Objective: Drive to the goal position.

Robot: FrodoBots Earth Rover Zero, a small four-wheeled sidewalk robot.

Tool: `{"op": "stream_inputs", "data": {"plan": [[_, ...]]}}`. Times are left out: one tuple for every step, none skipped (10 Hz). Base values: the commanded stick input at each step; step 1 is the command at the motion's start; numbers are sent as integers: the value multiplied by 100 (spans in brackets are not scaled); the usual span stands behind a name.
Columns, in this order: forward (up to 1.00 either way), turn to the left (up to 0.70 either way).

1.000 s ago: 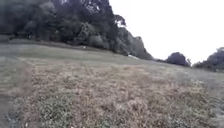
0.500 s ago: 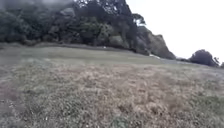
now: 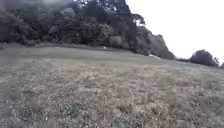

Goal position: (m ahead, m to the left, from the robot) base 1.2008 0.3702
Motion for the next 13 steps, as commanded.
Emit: {"op": "stream_inputs", "data": {"plan": [[0, 70], [0, 70], [0, 70], [0, 70], [0, 70], [0, 70], [0, 70], [0, 70], [0, 70], [0, 70], [0, 70], [0, 70], [0, 70]]}}
